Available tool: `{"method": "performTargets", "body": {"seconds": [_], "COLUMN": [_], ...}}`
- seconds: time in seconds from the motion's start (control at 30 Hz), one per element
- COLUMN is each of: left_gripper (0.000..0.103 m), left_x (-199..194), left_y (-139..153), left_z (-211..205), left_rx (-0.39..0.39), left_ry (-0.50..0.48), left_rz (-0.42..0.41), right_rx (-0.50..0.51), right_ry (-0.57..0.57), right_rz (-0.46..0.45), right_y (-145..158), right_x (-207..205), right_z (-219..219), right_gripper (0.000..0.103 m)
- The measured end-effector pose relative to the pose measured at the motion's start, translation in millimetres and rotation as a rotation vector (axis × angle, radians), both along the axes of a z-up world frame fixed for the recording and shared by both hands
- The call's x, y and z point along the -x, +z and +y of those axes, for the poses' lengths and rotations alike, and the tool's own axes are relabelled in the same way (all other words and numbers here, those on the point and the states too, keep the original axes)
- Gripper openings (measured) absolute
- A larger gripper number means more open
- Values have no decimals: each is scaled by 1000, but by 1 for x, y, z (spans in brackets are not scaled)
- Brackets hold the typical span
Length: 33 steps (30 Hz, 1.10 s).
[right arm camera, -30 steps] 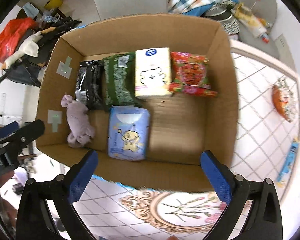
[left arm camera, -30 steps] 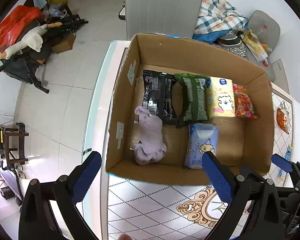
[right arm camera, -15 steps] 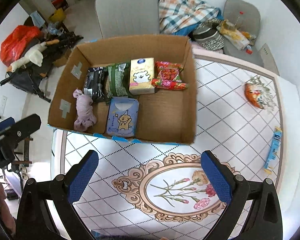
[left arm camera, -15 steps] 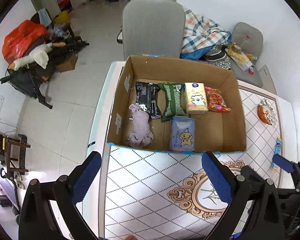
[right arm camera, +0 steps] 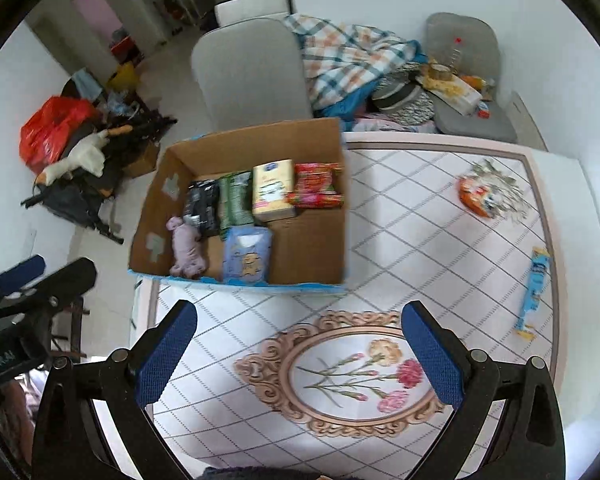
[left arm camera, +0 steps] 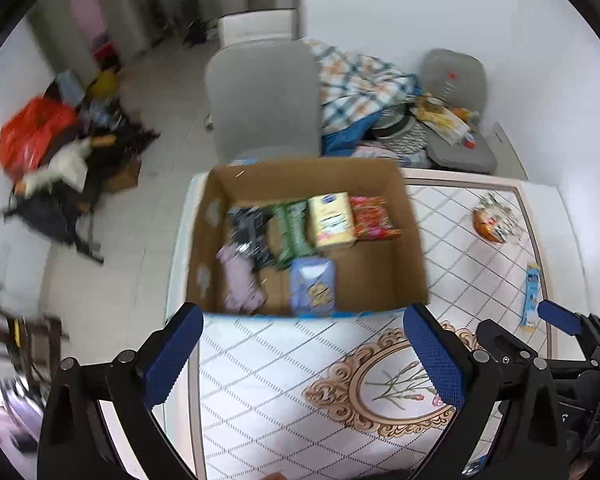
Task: Organize soft objects
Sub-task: 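Move both tools back over the orange bag and blue tube, then grasp the orange snack bag with the left gripper while the right grasps the blue Nestle tube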
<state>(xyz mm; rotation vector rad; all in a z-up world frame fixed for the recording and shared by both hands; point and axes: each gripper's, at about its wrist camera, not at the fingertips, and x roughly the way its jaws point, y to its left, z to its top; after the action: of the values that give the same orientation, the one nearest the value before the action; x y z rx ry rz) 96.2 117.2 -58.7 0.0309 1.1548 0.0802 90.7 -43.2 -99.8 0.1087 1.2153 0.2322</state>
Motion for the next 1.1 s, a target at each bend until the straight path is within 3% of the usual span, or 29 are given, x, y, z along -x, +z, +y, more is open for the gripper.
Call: {"method": "performTargets", "body": {"seconds": [0.13, 0.33, 0.57, 0.7, 0.87, 0.97, 1.1], "left_gripper": [103, 103, 103, 103, 103, 103, 102], "left_x": [-37, -105, -182, -217, -253, -268, -282], "left_y": [-7, -40, -116, -171, -243, -275, -304], "left_z": [-63, -176, -299, -334, -351, -343, -329], "left_rx": [-63, -140, -278, -288, -223, -91, 109], "left_ry": [-135, -327, -457, -456, -386, -282, -125], "left_rz": [21, 98, 198, 318, 505, 624, 723], "right_rx": [17, 73, 120, 113, 86, 72, 44], "right_ry": [-110, -332, -491, -527, -525, -521, -529], "right_rz": [17, 72, 185, 264, 382, 439, 483], "right_y": [-5, -29, -89, -137, -204, -233, -257], "right_x": [-9, -30, -63, -87, -111, -119, -120], "right_z": [-64, -186, -302, -336, -352, -352, -356], "right_gripper": [103, 103, 103, 103, 103, 103, 103]}}
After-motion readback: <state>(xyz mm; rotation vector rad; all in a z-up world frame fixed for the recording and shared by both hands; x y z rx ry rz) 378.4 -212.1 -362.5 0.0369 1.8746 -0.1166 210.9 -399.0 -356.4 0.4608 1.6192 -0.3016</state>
